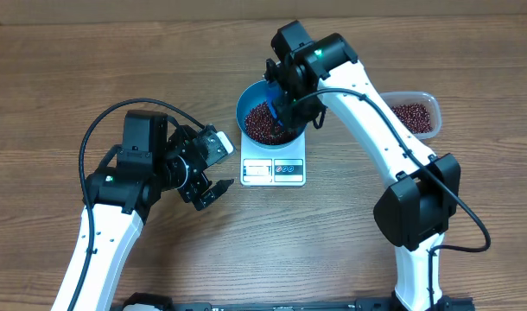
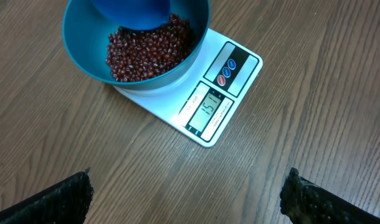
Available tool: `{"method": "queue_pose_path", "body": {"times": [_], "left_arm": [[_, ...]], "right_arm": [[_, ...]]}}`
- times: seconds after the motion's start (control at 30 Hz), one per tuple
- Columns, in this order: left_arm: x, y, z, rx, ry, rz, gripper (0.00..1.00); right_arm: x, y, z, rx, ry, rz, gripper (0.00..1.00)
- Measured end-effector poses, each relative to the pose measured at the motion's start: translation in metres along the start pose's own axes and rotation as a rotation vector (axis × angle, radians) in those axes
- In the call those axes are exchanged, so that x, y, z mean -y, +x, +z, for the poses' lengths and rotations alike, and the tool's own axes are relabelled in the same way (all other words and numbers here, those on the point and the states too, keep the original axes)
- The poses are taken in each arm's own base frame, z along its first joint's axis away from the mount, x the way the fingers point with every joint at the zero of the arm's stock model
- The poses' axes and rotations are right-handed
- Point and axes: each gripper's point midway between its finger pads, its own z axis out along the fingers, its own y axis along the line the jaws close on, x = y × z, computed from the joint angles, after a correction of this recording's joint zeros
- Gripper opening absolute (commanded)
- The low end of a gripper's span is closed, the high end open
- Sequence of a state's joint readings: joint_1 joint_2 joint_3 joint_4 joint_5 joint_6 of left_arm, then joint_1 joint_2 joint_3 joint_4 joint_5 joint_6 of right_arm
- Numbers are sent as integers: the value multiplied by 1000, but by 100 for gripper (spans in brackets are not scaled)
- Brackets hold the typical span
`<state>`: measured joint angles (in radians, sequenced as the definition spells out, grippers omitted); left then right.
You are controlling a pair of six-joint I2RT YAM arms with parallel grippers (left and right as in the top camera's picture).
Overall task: Scoop item into bowl and weigh 150g on scale
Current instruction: 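Tip the scoop inside the teal bowl to add beans slowly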
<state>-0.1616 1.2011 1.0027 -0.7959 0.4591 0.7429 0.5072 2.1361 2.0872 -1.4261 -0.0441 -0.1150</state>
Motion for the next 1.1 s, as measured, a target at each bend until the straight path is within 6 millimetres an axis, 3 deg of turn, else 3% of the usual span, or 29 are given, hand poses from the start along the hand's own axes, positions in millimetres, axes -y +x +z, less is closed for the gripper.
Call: {"method": "queue_pose_path", "body": {"times": [1.1], "left_arm": [[0,0,0,0,0,0,100]], "right_arm": [[-1,8,18,-46,22,-12,4]]}}
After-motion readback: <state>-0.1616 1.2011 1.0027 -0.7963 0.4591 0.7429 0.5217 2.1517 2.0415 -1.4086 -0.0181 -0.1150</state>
